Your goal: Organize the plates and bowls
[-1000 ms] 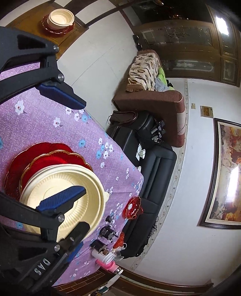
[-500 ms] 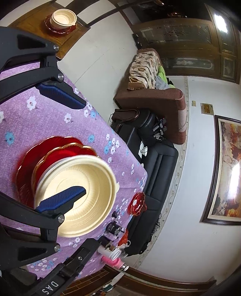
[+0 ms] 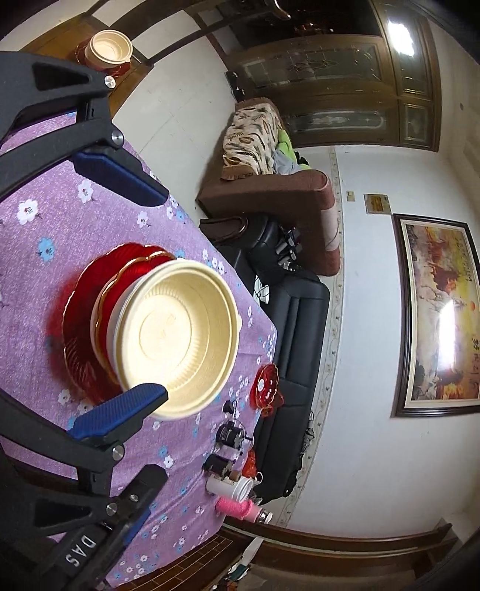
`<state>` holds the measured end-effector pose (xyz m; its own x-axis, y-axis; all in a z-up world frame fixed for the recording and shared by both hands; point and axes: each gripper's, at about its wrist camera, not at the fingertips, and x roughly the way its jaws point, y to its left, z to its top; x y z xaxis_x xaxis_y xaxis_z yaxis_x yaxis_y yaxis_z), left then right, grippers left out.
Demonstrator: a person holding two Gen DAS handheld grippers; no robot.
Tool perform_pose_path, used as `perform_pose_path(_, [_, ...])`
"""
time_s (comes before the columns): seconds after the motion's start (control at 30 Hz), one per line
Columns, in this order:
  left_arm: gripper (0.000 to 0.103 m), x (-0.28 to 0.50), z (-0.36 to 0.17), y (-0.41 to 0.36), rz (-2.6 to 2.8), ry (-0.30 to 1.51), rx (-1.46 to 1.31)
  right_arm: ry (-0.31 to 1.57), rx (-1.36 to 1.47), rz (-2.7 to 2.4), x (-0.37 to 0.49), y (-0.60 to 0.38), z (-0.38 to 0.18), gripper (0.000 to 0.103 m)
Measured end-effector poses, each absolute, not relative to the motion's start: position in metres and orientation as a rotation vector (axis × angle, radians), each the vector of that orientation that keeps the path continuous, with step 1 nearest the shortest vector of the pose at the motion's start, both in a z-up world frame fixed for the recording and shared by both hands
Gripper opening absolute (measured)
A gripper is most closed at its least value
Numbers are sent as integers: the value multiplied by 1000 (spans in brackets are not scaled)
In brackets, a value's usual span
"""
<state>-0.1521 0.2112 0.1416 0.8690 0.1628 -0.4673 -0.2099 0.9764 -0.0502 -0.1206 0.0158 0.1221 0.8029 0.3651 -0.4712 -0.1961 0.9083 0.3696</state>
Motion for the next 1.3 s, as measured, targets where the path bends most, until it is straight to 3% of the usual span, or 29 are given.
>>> perform_pose_path(0.6, [97,-171,136,156,188,445,-39,593,298,243,-152,-18,91,85])
perform_pose_path(0.7, [103,-182,137,145,218,382,-26,574,251,237,-156,-14,91,85])
perform_pose_path(0.93, [103,-211,148,132,231,196,-21,525,181,257,-165,-8,94,87])
perform_pose_path(1.3, [103,-192,153,143,144,324,-96,526,167,290,-167,-2,90,88])
